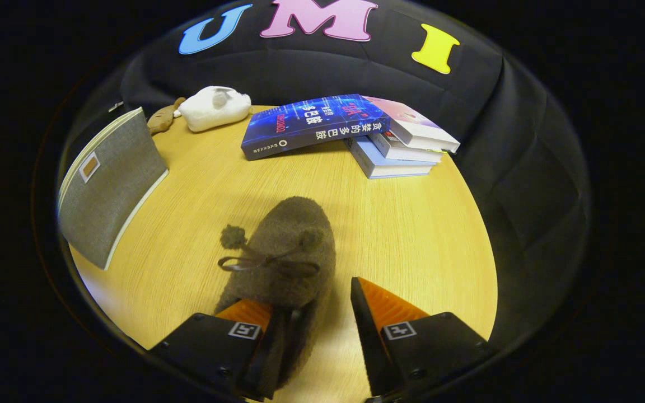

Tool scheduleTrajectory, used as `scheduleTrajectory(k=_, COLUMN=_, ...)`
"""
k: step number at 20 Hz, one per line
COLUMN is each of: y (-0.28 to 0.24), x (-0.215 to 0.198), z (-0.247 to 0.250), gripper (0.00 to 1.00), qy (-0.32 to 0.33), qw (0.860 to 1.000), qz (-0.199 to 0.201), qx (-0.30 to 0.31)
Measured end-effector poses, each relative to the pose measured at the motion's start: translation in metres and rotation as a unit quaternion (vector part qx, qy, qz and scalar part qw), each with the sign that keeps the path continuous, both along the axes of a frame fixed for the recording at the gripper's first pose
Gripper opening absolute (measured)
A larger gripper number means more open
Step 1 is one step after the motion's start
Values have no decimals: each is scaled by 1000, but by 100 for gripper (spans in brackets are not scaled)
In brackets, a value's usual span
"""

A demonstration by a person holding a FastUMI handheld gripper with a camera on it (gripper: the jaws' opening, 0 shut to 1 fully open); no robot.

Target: Open the storage box then place both shoes into the box .Put the left shoe in first, then the right shoe, with the right side of both shoes facing outward in a uniform manner.

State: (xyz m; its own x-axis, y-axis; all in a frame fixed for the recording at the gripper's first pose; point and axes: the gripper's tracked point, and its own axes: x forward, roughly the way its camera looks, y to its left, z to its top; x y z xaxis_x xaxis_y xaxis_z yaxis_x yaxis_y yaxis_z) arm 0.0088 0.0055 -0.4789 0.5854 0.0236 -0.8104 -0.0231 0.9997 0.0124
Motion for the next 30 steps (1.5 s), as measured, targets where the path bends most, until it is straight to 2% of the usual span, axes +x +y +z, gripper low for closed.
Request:
scheduleTrajectory(k=1, y=5, x=0, z=-5, gripper=48, qy=9, qw=1000, qz=0, qx=9)
scheduleTrajectory(k=2, y=4, x=2, z=-6, gripper=40, qy=11, qw=1000, qz=-10, qx=7)
scheduleTrajectory(k=3, y=-3, x=2, z=-3, gripper=22, qy=7, qw=1000, qz=-25, qx=-9)
scheduleTrajectory(k=4, y=-6, x=1, z=-1, gripper=11, qy=6, qw=999, qz=-36, qx=-17)
scheduleTrajectory(k=5, y=-7, x=0, z=0, gripper=8, qy=8, qw=999, qz=-42, qx=-19)
scheduleTrajectory(k=10, y=-6, x=2, z=29, gripper=6, qy=-7, qw=995, qz=-94, qx=41)
scheduleTrajectory(k=14, y=-2, x=9, z=76, gripper=6, qy=-33, qw=991, qz=-118, qx=58)
scheduleTrajectory(k=19, y=31, x=25, z=150, gripper=6, qy=-64, qw=980, qz=-159, qx=101)
scheduleTrajectory(k=25, y=117, x=52, z=238, gripper=6, qy=-102, qw=975, qz=-142, qx=138)
scheduleTrajectory(k=30, y=206, x=74, z=277, gripper=6, qy=-101, qw=977, qz=-112, qx=148)
